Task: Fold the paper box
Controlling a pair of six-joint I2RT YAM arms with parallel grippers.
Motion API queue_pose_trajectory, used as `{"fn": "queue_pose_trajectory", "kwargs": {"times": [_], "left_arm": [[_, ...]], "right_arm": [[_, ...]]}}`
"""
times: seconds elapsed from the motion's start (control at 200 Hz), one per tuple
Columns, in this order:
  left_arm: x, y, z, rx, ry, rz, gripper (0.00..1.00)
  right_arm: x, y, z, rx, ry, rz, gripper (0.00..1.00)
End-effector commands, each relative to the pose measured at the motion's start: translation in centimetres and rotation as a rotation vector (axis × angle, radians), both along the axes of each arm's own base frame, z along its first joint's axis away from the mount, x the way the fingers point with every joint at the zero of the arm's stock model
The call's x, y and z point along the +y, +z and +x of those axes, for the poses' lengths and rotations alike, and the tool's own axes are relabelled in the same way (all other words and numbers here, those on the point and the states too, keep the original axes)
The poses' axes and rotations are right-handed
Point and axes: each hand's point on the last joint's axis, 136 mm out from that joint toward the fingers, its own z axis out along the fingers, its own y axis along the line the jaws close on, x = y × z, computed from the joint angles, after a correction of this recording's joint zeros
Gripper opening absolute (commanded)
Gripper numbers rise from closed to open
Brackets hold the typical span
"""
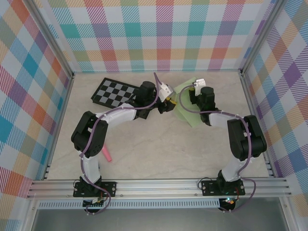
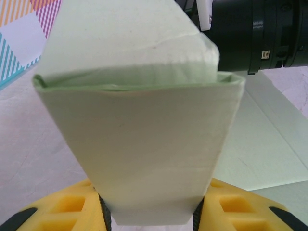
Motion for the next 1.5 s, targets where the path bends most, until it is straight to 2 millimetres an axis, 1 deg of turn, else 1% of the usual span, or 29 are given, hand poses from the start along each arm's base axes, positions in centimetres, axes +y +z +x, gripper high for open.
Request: {"fn": "queue_pose_trajectory", "kwargs": {"times": [0.0, 0.16, 0.245, 0.28, 0.29, 0.305, 0.43, 0.49, 0.53, 0.59, 0.655, 0.71, 0.88, 0.995, 1.075, 1.125, 1.21, 1.27, 1.32, 1.375, 1.44, 1.495], "left_arm": [[-1.7, 2.7, -3.3, -0.036, -0.146, -0.042, 0.32], [-1.2, 2.7, -2.8, -0.033, -0.13, -0.021, 0.32], [-0.9, 2.7, -2.5, -0.037, -0.121, -0.019, 0.32], [-0.8, 2.7, -2.5, -0.038, -0.119, -0.018, 0.32], [-0.8, 2.7, -2.4, -0.039, -0.118, -0.017, 0.32], [-0.8, 2.7, -2.4, -0.039, -0.117, -0.017, 0.32], [-0.3, 2.7, -2.0, -0.045, -0.109, -0.011, 0.32], [0.0, 2.8, -1.8, -0.047, -0.109, -0.009, 0.32], [0.1, 2.8, -1.8, -0.05, -0.114, -0.004, 0.32], [0.5, 2.8, -1.8, -0.051, -0.128, 0.003, 0.32], [1.1, 2.6, -1.6, -0.058, -0.131, 0.017, 0.32], [1.5, 2.4, -1.3, -0.057, -0.123, 0.025, 0.32], [2.0, 2.4, -1.1, -0.053, -0.114, 0.029, 0.32], [2.3, 2.5, -1.2, -0.06, -0.12, 0.042, 0.32], [2.7, 2.5, -1.6, -0.079, -0.147, 0.059, 0.32], [3.0, 2.5, -1.8, -0.095, -0.162, 0.069, 0.32], [3.3, 2.6, -1.9, -0.102, -0.158, 0.074, 0.32], [3.3, 2.7, -2.2, -0.093, -0.169, 0.065, 0.32], [3.2, 2.9, -2.3, -0.086, -0.163, 0.047, 0.32], [3.1, 3.0, -2.4, -0.082, -0.162, 0.029, 0.32], [3.0, 2.8, -2.2, -0.077, -0.156, 0.021, 0.32], [3.0, 2.7, -2.1, -0.072, -0.15, 0.017, 0.32]], "right_arm": [[-1.2, 1.7, 0.4, -0.066, 0.017, 0.034, 0.39], [-1.2, 2.0, -0.7, -0.064, 0.155, 0.035, 0.41], [-0.6, 2.3, -1.5, -0.065, 0.241, 0.009, 0.45], [-0.3, 2.7, -1.8, -0.076, 0.275, -0.004, 0.46], [-0.2, 2.2, -2.0, -0.053, 0.285, -0.005, 0.47], [-0.1, 2.1, -2.3, -0.043, 0.303, -0.009, 0.48], [0.7, 2.0, -4.0, -0.014, 0.44, -0.028, 0.52], [0.5, 1.8, -4.9, 0.01, 0.502, -0.016, 0.55], [0.6, 2.0, -5.7, 0.018, 0.562, 0.006, 0.58], [0.6, 2.2, -7.0, 0.031, 0.641, 0.026, 0.59], [1.2, 2.4, -8.7, 0.042, 0.745, 0.024, 0.61], [1.5, 2.9, -9.6, 0.047, 0.796, 0.019, 0.61], [1.0, 4.0, -9.2, 0.023, 0.755, 0.019, 0.63], [0.6, 3.6, -9.8, 0.053, 0.772, -0.004, 0.64], [-0.3, 3.9, -10.9, 0.052, 0.798, 0.004, 0.65], [-1.0, 4.2, -11.2, 0.037, 0.788, 0.001, 0.66], [-1.7, 5.5, -10.5, 0.004, 0.727, 0.012, 0.69], [-1.9, 6.7, -9.4, -0.007, 0.67, 0.081, 0.71], [-2.0, 7.2, -8.4, 0.002, 0.601, 0.151, 0.7], [-0.9, 7.3, -8.1, -0.004, 0.56, 0.181, 0.69], [-0.1, 6.7, -8.0, -0.015, 0.509, 0.191, 0.66], [-0.4, 6.1, -7.7, -0.024, 0.433, 0.208, 0.63]]}}
